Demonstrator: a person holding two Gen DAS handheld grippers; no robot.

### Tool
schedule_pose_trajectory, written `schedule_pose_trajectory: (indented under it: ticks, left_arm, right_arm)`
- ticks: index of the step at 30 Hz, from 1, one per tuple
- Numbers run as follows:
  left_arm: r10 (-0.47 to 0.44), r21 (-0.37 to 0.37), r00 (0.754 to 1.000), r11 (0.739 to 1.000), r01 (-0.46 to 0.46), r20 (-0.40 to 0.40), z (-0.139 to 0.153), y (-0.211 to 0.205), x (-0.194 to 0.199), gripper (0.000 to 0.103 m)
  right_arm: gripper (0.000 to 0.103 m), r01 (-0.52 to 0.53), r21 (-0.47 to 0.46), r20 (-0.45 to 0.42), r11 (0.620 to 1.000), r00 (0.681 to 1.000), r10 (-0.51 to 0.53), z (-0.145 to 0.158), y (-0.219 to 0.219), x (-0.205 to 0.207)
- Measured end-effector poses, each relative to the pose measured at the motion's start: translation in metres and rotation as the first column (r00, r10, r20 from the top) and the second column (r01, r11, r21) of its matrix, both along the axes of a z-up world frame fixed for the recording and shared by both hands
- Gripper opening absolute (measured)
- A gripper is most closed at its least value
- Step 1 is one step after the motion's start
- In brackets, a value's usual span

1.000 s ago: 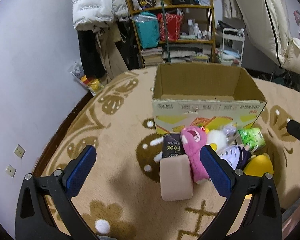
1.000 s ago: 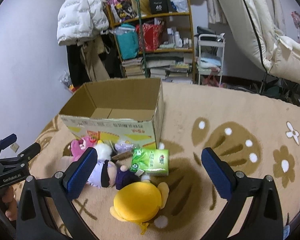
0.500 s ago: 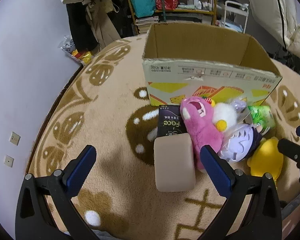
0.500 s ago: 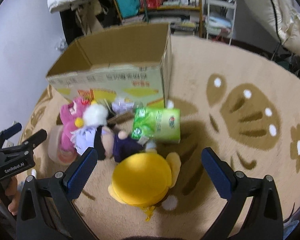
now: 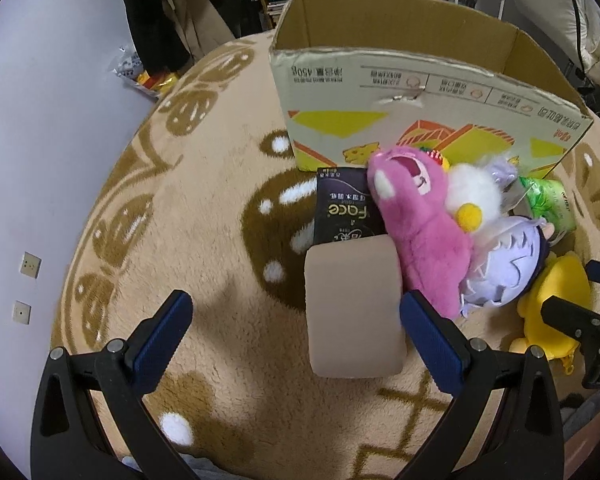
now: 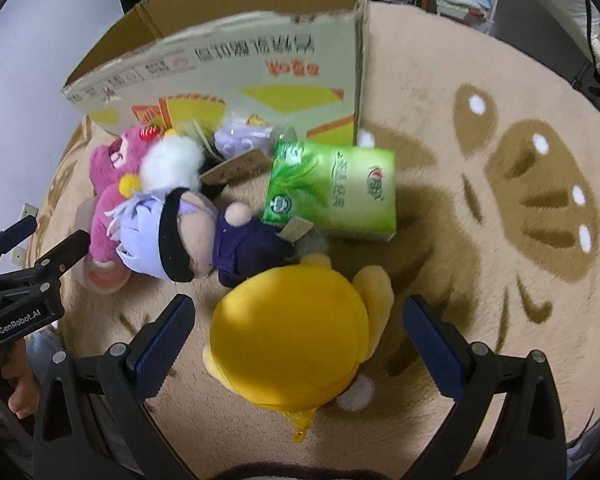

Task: Organize soft objects
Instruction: 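Lower the left tool onto the pink cushion while the right tool lowers onto the yellow plush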

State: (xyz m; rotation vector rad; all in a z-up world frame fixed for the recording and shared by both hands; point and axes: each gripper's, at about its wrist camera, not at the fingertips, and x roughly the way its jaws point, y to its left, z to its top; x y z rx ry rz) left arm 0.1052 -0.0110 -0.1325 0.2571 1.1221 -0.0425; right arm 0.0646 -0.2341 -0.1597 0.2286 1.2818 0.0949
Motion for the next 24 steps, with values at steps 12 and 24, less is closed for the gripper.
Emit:
schedule_pose_trajectory:
  ticks: [12, 24]
  left_arm:
    - [0.0, -0.122, 0.997, 0.992, -0.009, -0.08, -0.012, 0.001, 0.001, 0.076]
    - [0.025, -0.209, 0.994, 0.977, -0.047, -0.106, -0.016, 0.003, -0.003, 0.027]
  right_arm:
    - [0.089, -0.039, -0.025, -0.064, 0.999, 0.997, 0.037, -0.011, 0.011, 0.0]
    - [0.074, -0.044, -0.057, -0.008, 0.997, 0.999, 0.043, 0.002, 0.025, 0.004]
